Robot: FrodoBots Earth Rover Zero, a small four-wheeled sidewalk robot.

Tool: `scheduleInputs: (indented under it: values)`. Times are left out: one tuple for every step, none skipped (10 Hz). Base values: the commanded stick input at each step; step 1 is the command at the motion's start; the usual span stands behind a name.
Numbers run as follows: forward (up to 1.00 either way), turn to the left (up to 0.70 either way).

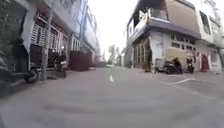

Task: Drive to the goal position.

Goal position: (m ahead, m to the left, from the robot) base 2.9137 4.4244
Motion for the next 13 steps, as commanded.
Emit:
scheduleInputs:
  values:
    - [1.00,0.06]
    - [1.00,0.06]
    - [1.00,-0.06]
    - [1.00,-0.34]
    - [1.00,-0.34]
    - [1.00,-0.34]
    - [1.00,0.06]
    - [1.00,0.06]
    - [1.00,0.06]
    - [1.00,0.06]
    - [1.00,0.06]
    - [1.00,-0.34]
    - [1.00,-0.34]
